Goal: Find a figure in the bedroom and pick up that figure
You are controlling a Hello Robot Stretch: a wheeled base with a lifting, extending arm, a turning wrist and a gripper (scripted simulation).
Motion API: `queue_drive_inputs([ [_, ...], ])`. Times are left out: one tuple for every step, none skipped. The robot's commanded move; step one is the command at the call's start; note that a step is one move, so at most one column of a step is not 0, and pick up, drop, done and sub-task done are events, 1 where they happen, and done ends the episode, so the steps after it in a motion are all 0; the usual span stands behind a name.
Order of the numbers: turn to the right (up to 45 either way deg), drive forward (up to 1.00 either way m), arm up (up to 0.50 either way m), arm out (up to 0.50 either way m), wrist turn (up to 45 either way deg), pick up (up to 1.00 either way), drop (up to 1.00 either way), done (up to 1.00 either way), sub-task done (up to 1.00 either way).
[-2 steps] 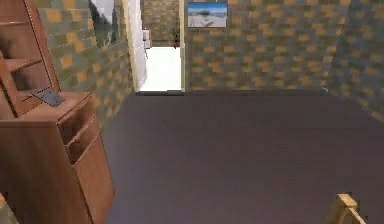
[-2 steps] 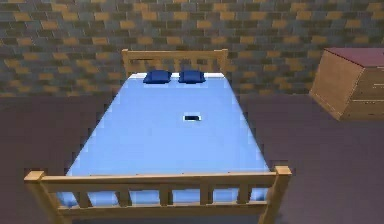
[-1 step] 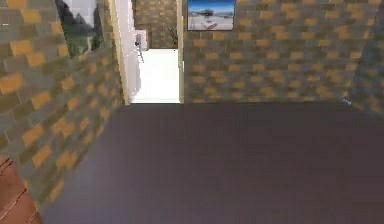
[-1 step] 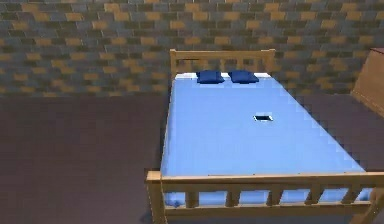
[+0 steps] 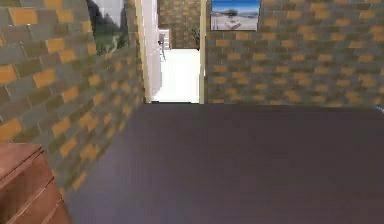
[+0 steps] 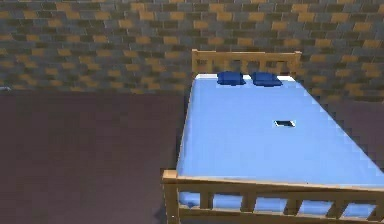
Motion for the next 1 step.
queue_drive_inputs([
  [0.0, 0.85, 0.00, 0.00, 0.0, 0.00, 0.00, 0.00, 0.00],
])
